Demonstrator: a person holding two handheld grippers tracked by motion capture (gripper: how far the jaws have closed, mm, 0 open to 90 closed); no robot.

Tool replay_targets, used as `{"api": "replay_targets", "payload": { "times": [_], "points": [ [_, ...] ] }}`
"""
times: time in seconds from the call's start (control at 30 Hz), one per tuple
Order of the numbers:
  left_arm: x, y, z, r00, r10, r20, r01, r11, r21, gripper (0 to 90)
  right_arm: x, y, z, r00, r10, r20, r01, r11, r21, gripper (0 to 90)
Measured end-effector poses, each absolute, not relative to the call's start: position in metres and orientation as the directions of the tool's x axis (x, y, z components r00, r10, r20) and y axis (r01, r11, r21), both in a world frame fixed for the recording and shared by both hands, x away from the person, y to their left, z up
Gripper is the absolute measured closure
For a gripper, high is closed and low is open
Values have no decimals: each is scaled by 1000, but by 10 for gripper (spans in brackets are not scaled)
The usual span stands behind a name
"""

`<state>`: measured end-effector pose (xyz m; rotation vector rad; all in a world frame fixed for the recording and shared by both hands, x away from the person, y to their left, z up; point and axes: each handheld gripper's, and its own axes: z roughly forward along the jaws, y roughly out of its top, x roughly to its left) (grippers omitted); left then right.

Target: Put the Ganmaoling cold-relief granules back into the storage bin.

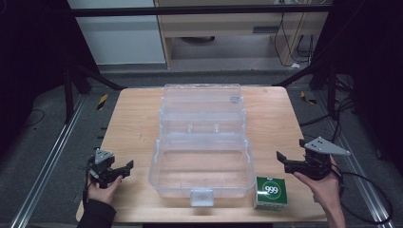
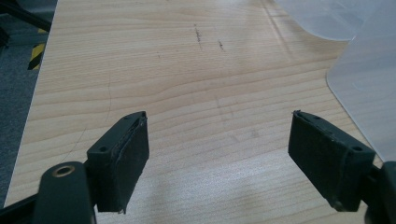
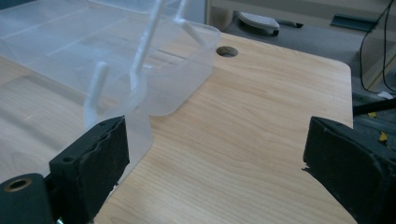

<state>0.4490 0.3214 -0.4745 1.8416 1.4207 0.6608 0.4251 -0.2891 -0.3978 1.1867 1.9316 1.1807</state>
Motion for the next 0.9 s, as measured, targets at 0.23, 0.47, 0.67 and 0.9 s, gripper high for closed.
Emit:
{"api": "replay_targets", "payload": {
  "times": [0.23, 0.47, 0.67, 0.9],
  "points": [
    [449, 320, -474, 270, 963, -24, 601, -149, 786, 196, 424, -284, -371, -516, 854, -67, 330, 271, 904, 55],
    [449, 320, -474, 280, 960, -30, 597, -149, 789, 192, 421, -270, -358, -618, 777, -124, 314, 388, 866, 47],
    [449, 320, -474, 281, 959, -27, 597, -152, 788, 192, 417, -254, -358, -724, 665, -181, 311, 550, 775, 37],
    [450, 320, -475, 288, 957, -24, 601, -162, 783, 192, 412, -244, -364, -806, 561, -188, 295, 656, 695, 32]
  ]
}}
